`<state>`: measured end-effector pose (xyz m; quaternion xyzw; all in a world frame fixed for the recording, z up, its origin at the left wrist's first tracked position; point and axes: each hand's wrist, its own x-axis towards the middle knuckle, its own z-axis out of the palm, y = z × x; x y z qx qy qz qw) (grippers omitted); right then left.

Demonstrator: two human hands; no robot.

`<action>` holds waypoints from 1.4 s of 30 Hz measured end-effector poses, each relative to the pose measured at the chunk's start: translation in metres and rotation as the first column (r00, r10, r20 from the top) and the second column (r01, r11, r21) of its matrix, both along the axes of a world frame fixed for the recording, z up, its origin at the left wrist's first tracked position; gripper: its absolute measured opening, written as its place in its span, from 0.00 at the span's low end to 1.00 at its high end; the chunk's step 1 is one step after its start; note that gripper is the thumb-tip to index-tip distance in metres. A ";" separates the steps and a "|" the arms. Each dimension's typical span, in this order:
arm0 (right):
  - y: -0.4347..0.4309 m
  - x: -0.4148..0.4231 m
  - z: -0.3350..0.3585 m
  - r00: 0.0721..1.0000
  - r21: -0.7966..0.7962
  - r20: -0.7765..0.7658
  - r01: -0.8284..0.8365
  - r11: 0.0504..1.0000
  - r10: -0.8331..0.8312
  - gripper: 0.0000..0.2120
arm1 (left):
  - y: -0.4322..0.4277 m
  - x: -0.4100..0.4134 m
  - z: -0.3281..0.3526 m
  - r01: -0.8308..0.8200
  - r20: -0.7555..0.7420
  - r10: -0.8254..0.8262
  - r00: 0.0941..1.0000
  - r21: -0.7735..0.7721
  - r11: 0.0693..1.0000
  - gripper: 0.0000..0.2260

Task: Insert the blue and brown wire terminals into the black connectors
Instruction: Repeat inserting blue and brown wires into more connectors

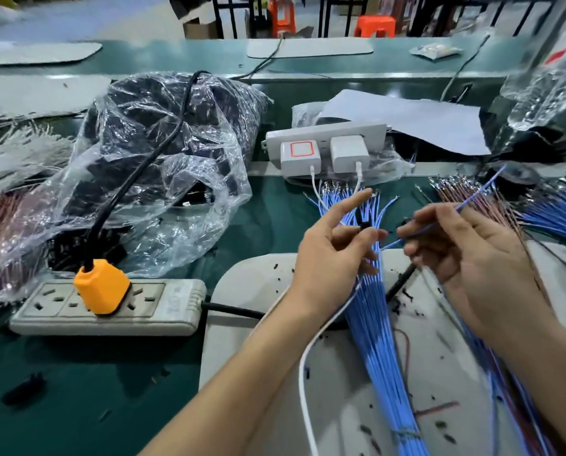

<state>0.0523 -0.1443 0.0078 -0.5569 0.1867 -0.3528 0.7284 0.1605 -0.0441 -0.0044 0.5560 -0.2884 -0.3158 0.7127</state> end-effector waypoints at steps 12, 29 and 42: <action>0.004 -0.001 0.000 0.994 -0.218 0.068 0.098 0.971 -0.085 0.13 | 0.001 -0.002 -0.005 -0.051 0.328 0.028 0.944 0.062 0.997 0.10; 0.018 -0.006 0.003 0.994 -0.508 0.024 0.100 0.855 -0.102 0.14 | 0.003 -0.004 -0.004 -0.100 0.532 0.033 0.846 0.097 0.990 0.07; 0.012 -0.004 -0.001 0.993 -0.631 -0.054 0.049 0.774 -0.107 0.13 | 0.001 -0.003 -0.010 -0.122 0.611 0.068 0.789 0.047 0.991 0.08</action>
